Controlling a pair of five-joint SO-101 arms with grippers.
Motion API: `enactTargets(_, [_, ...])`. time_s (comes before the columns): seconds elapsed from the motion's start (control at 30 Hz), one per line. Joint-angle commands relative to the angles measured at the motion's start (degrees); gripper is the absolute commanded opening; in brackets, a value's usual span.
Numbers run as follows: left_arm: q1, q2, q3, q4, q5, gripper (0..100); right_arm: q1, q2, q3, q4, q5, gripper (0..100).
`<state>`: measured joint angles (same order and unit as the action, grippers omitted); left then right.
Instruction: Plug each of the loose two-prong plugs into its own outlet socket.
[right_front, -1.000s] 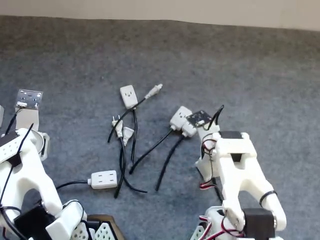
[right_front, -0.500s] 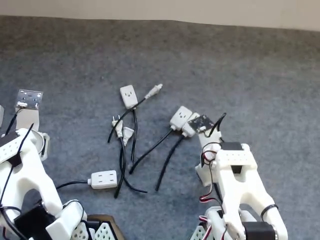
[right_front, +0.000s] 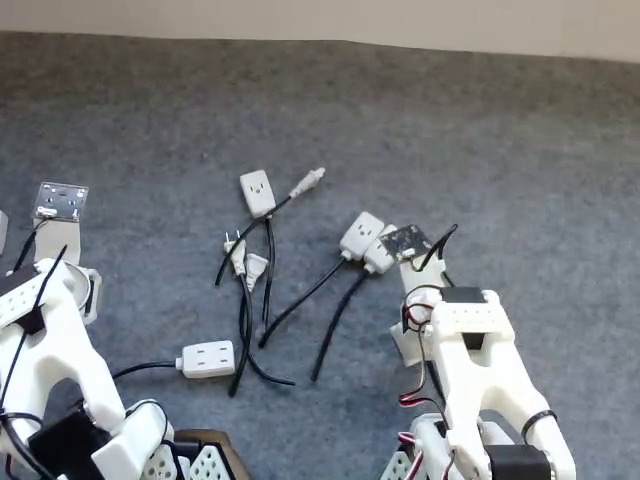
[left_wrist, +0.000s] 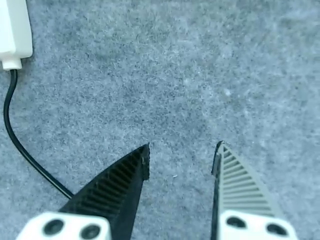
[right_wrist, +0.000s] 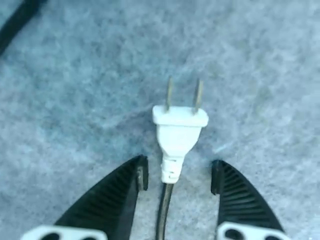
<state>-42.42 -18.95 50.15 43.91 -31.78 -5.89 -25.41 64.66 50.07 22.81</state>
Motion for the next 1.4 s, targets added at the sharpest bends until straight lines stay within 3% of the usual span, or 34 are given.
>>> enactTargets(0.0, [0.2,-0.9,-0.1,0.1,-0.4,21,-1.2,-0.7,0.0,-4.7,-0.3,20.6])
enactTargets(0.2, [0.2,-0.9,-0.1,0.1,-0.4,21,-1.2,-0.7,-0.2,-4.8,-0.2,18.2])
enactTargets(0.37, [0.2,-0.9,-0.1,0.2,-0.4,21,-1.2,-1.1,0.0,-4.4,-0.2,0.3])
enactTargets(0.63, [0.2,-0.7,-0.1,0.2,-0.4,21,-2.2,-1.4,-0.5,-4.4,-0.6,1.1])
enactTargets(0.93, [1.8,-2.7,-2.7,0.7,-0.4,21,-13.6,-4.0,-3.8,-4.4,-7.0,0.5])
enactTargets(1.0, [3.9,-4.8,-5.7,7.4,-1.8,22,-18.6,-7.7,-6.0,-3.5,-7.1,0.5])
enactTargets(1.17, [13.8,-11.2,-16.4,32.7,-6.9,22,-31.4,-18.3,-10.7,-2.2,-12.6,0.5])
enactTargets(1.37, [25.2,-23.8,-20.4,40.4,-2.5,28,-42.9,-22.2,-8.9,-8.8,-13.1,0.5])
